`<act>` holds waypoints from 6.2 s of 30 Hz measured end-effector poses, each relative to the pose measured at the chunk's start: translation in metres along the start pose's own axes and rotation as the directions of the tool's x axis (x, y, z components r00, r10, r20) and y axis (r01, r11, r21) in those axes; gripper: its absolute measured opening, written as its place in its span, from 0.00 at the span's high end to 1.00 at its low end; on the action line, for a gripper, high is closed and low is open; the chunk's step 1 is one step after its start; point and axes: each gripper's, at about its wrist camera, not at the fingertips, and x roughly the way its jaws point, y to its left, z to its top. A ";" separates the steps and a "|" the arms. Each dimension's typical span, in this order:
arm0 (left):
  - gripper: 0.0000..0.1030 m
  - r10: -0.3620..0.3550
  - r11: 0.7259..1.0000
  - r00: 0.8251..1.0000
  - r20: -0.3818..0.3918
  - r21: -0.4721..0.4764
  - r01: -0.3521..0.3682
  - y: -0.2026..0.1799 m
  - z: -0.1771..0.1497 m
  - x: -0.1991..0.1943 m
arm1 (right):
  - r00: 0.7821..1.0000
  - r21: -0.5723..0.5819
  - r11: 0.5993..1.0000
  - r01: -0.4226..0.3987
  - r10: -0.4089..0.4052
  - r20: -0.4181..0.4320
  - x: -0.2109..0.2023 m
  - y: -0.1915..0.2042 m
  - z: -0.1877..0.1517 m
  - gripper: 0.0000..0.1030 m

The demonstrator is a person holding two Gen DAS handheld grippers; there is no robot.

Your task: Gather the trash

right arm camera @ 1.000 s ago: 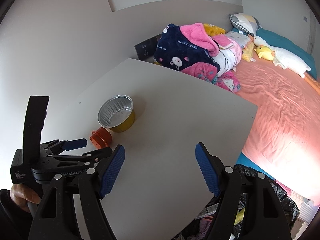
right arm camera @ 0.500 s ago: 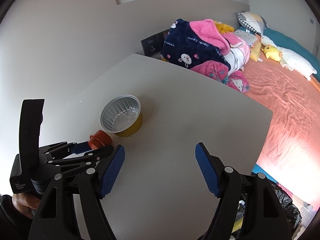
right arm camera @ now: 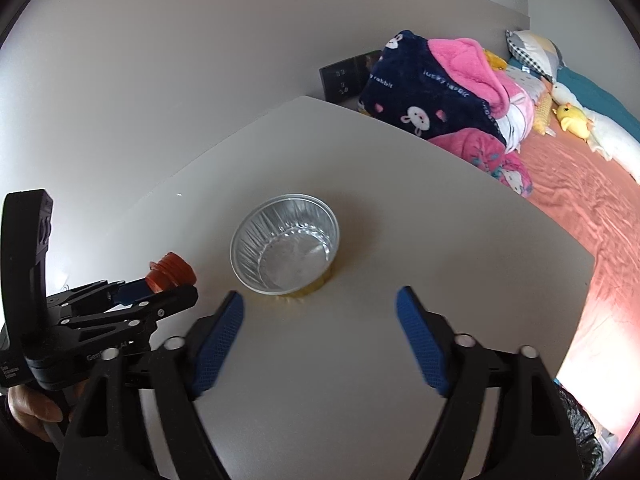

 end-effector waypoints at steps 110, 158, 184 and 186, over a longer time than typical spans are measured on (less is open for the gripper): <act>0.56 -0.261 0.875 0.962 -0.081 0.400 0.272 -0.234 -0.055 -0.060 | 0.946 0.338 0.920 0.198 -0.270 0.180 -0.223 -0.139 -0.119 0.90; 0.06 -0.320 0.744 0.904 -0.283 0.516 0.425 -0.297 -0.084 -0.048 | 0.919 0.468 0.837 0.284 -0.377 0.117 -0.265 -0.174 -0.148 0.24; 0.06 -0.299 0.748 0.918 -0.261 0.533 0.396 -0.299 -0.081 -0.048 | 0.918 0.468 0.836 0.286 -0.379 0.117 -0.265 -0.173 -0.148 0.24; 0.06 -0.300 0.749 0.919 -0.257 0.533 0.394 -0.298 -0.081 -0.049 | 0.918 0.467 0.837 0.287 -0.380 0.117 -0.265 -0.173 -0.148 0.24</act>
